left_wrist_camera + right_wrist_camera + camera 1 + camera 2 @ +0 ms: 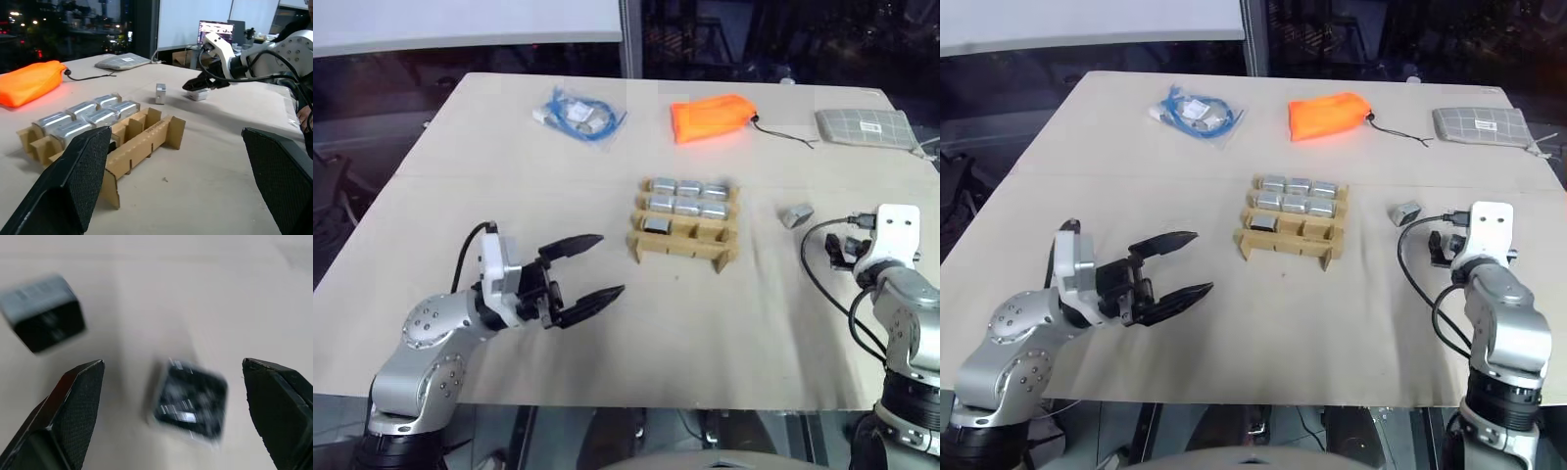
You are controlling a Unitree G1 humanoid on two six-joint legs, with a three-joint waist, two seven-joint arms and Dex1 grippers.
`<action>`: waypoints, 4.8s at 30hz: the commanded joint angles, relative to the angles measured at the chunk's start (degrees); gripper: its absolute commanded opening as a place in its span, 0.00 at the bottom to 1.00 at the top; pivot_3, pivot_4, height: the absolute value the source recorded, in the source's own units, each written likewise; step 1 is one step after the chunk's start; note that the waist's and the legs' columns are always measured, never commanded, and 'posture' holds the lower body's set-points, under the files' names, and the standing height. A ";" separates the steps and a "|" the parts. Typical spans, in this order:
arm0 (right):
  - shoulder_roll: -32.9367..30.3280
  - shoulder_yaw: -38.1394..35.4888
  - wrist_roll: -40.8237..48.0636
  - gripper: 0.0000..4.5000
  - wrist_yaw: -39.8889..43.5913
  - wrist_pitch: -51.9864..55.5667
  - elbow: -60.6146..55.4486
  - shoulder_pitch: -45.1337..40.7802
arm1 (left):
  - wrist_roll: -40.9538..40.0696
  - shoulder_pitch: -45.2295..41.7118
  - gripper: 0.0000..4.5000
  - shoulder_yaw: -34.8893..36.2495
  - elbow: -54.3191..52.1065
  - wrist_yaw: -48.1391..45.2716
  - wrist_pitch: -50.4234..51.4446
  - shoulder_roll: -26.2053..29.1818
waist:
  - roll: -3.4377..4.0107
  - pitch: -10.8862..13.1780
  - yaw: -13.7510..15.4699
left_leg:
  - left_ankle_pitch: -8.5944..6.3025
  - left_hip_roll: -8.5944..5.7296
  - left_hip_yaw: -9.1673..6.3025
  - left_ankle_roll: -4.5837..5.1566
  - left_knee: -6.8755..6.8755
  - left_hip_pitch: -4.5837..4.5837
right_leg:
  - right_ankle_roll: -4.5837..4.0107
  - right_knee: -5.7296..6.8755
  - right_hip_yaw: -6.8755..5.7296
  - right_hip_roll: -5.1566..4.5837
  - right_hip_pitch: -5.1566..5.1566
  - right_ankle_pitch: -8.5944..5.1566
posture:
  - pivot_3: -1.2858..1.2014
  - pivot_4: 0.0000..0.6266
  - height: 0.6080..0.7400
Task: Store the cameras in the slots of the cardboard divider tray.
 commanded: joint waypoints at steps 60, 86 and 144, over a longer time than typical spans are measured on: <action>-11.95 32.01 5.44 0.88 32.79 -35.71 -17.46 -3.68 | -50.51 -36.31 0.17 -10.05 10.27 51.97 48.22 0.20 | -0.19 0.08 0.42 | 0.02 0.17 -0.33 -0.07 0.82 -0.01 | 0.03 0.23 -0.07 0.36 0.31 0.04 | 0.52 0.24 1.00; -14.95 7.52 22.62 1.00 26.88 -30.02 -33.09 24.35 | 30.27 -71.25 0.17 -32.70 82.22 -21.81 -19.46 -13.76 | -0.27 0.12 1.47 | -0.19 0.05 -0.15 0.31 0.86 -0.24 | 0.06 0.08 0.04 0.56 0.18 0.02 | 0.52 0.24 1.00; -25.92 -0.23 30.64 1.00 40.25 -34.94 -11.20 17.63 | 44.15 -75.34 0.98 -24.48 87.66 -24.97 -22.65 -18.78 | -0.36 0.12 1.49 | -0.30 0.14 -0.24 0.49 1.11 -0.26 | 0.15 0.20 0.00 0.52 0.25 0.06 | 0.52 0.24 1.00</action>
